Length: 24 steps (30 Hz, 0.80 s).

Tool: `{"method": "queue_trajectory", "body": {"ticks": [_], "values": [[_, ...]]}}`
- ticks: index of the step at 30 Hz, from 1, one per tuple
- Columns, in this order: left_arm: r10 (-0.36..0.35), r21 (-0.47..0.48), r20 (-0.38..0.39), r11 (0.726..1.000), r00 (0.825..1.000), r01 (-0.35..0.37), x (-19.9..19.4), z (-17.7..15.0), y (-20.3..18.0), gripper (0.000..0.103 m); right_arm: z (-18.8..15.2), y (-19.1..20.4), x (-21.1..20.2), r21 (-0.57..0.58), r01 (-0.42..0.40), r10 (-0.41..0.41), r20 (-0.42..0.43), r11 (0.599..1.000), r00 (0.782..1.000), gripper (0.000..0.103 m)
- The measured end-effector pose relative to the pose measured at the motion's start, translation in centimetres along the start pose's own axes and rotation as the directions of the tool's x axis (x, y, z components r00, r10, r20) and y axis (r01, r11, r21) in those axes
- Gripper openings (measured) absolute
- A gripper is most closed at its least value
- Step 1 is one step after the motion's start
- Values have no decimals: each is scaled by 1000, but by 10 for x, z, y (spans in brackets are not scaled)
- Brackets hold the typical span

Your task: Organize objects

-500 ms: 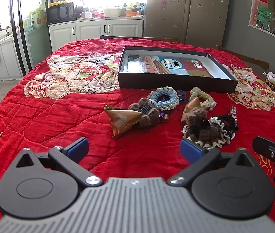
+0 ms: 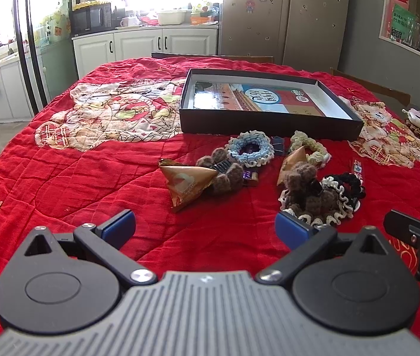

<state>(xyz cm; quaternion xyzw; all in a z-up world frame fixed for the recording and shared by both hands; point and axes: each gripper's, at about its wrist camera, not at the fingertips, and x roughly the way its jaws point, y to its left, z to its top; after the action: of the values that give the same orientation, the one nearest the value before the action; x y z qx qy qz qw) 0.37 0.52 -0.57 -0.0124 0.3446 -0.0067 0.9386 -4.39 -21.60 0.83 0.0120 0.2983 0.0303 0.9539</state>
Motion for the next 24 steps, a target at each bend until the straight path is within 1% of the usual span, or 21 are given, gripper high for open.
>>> {"method": "queue_trajectory", "body": {"ticks": [9,12,15,17,21,24], "values": [[-21,-8,-1,1000,1000,21,3,1,5,103,0,-1,2,-9,-8,8,-4,1000,1000,96],[-42,-7,-6,999,999,42,6,3,8,103,0,0,5,-34,-20,20,-3,999,1000,90],[-55,-1,-4,998,998,55,12,6,15,103,0,1,8,-60,-35,35,-4,998,999,81],[-50,-4,-10,999,999,50,17,9,21,103,1,0,11,-69,-46,46,-4,997,999,72],[-47,-14,-17,999,999,47,23,12,31,103,4,-2,17,-67,-71,71,-2,995,997,69],[-49,7,-14,999,999,49,25,14,32,103,6,0,20,-85,-88,88,-3,992,996,66]]}}
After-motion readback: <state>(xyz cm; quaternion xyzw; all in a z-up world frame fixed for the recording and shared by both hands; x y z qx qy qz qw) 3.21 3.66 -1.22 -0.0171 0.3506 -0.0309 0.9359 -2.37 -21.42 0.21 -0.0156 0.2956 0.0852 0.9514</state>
